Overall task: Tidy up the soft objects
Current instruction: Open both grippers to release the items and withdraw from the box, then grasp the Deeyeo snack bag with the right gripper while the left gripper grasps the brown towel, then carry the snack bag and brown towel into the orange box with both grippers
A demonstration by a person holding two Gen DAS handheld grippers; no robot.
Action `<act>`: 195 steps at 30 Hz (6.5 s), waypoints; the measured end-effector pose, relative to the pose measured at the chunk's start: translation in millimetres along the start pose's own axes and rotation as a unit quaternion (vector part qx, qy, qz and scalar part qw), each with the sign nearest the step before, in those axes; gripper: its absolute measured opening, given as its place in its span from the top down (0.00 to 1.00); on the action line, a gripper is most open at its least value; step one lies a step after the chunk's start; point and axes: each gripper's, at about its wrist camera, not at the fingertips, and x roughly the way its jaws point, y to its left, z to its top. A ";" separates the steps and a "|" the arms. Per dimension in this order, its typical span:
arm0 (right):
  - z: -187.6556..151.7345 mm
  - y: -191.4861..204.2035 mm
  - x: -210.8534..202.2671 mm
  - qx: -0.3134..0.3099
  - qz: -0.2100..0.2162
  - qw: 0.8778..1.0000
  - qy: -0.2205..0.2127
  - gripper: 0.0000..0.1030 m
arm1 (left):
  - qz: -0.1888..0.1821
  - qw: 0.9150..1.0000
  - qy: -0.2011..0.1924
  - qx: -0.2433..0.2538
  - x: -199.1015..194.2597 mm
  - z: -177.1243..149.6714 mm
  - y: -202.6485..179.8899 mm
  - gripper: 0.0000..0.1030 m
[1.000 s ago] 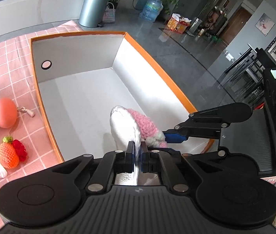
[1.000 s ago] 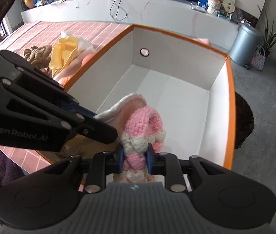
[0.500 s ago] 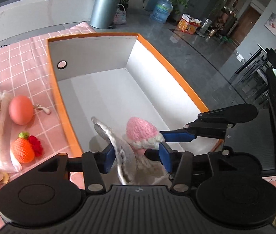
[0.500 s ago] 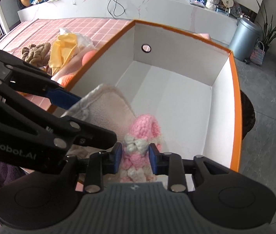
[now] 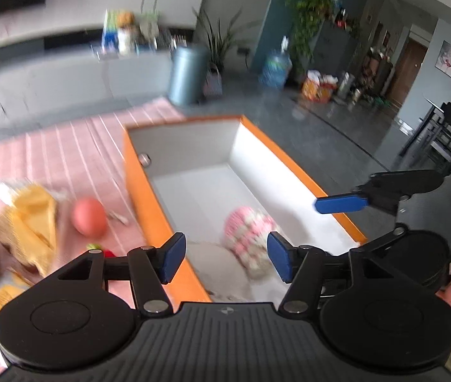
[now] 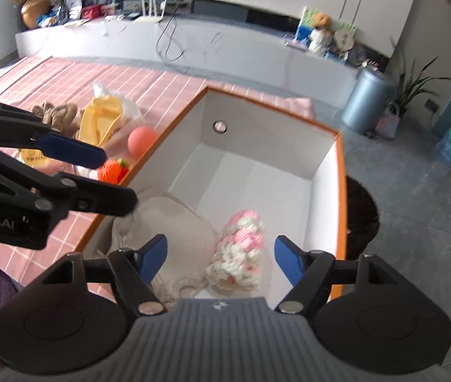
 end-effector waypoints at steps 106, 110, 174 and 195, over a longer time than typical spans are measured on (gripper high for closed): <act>41.6 228.0 167.1 0.216 0.097 0.971 -0.039 0.46 | 0.187 0.967 -0.030 -0.169 -49.4 -100.7 251.6 0.40; 37.1 226.4 170.6 0.221 0.105 0.969 -0.043 0.47 | 0.194 0.965 -0.023 -0.173 -40.1 -99.2 258.5 0.35; -43.6 142.2 -22.0 0.211 0.082 0.956 -0.185 0.90 | 0.095 0.989 -0.090 -0.069 -140.3 -93.9 76.7 0.89; -4.2 38.9 -65.8 0.202 0.011 0.949 -0.242 0.90 | -0.004 0.992 -0.126 0.013 -82.9 7.3 14.2 0.89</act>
